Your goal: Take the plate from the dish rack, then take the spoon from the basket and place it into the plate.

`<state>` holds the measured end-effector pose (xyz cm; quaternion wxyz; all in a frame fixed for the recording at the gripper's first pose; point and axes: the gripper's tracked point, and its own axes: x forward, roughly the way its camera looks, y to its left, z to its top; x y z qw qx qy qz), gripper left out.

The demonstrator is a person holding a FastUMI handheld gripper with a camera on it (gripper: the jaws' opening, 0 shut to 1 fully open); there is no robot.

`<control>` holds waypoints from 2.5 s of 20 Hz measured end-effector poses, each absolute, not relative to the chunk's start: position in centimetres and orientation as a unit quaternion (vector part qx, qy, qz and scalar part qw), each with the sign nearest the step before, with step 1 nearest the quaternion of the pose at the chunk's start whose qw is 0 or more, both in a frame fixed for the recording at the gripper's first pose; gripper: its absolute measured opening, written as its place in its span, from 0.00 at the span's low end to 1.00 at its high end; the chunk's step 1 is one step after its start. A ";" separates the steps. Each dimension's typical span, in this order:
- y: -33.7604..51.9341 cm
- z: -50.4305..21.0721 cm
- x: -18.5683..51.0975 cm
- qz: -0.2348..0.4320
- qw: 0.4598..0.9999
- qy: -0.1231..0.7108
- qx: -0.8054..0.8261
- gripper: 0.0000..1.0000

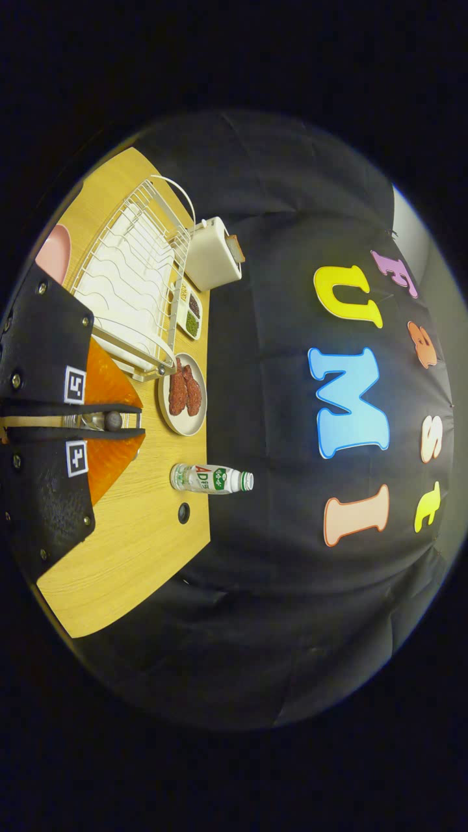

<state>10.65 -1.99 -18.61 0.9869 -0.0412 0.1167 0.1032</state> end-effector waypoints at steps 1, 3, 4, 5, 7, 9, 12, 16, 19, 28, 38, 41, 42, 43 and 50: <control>-2.2 -17.8 10.5 0.100 0.988 0.115 -0.039 0.06; -2.3 -15.8 9.9 0.100 0.989 0.104 -0.027 0.06; -2.3 -14.9 9.4 0.103 0.989 0.100 -0.021 0.06; -2.2 -14.1 8.9 0.106 0.989 0.098 -0.020 0.06; -2.2 -12.5 7.7 0.109 0.989 0.093 -0.023 0.06; -1.7 -10.9 6.1 0.116 0.989 0.085 -0.027 0.06; -0.7 -9.9 3.9 0.128 0.988 0.081 -0.036 0.06; 1.3 -10.3 0.8 0.146 0.985 0.090 -0.032 0.06; 2.6 -11.9 -0.9 0.158 0.981 0.108 -0.033 0.06; 6.6 -16.1 -5.2 0.200 0.967 0.157 -0.027 0.06; 12.6 -21.3 -6.8 0.271 0.940 0.204 -0.036 0.06; 13.8 -23.6 -7.0 0.285 0.932 0.221 -0.043 0.06; 13.8 -24.2 -7.0 0.286 0.930 0.226 -0.046 0.06; 13.5 -24.1 -7.2 0.285 0.931 0.224 -0.045 0.06; 12.6 -23.1 -6.3 0.269 0.939 0.206 -0.066 0.23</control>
